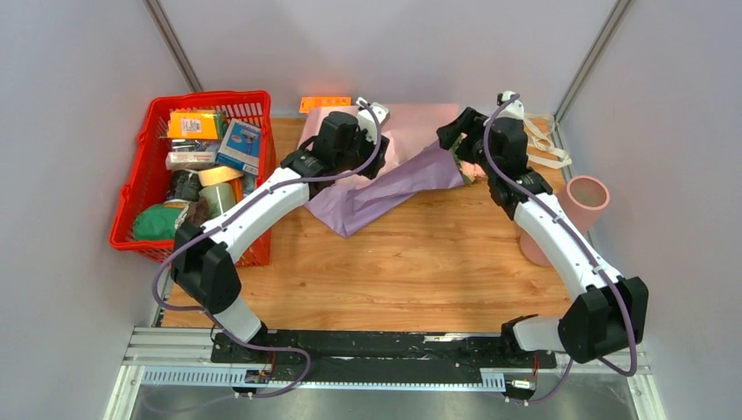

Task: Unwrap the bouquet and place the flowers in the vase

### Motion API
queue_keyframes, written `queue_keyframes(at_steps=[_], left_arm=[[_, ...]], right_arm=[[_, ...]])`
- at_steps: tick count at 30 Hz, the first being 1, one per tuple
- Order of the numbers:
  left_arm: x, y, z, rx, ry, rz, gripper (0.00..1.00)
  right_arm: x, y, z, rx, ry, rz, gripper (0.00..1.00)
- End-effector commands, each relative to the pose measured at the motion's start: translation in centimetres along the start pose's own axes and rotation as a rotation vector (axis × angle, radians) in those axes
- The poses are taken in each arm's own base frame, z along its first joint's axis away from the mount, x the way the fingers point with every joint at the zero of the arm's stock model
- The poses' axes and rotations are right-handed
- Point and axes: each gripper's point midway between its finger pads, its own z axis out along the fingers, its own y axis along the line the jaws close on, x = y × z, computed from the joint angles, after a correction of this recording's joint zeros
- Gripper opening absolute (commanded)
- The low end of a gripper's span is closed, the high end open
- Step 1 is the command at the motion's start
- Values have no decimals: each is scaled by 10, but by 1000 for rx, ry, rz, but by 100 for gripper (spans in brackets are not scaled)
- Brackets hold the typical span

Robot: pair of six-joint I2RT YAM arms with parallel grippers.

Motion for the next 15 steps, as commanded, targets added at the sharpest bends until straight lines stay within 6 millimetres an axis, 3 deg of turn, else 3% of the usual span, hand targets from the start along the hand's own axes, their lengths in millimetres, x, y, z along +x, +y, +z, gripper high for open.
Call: queue_keyframes(at_steps=[1, 10, 15], left_arm=[[7, -9, 1, 93, 54, 136, 61], [51, -19, 28, 160, 131, 208, 66], [76, -1, 52, 23, 206, 250, 61]], right_arm=[[6, 8, -23, -38, 17, 34, 76], [-6, 16, -44, -74, -21, 33, 77], [-5, 25, -52, -122, -5, 40, 77]])
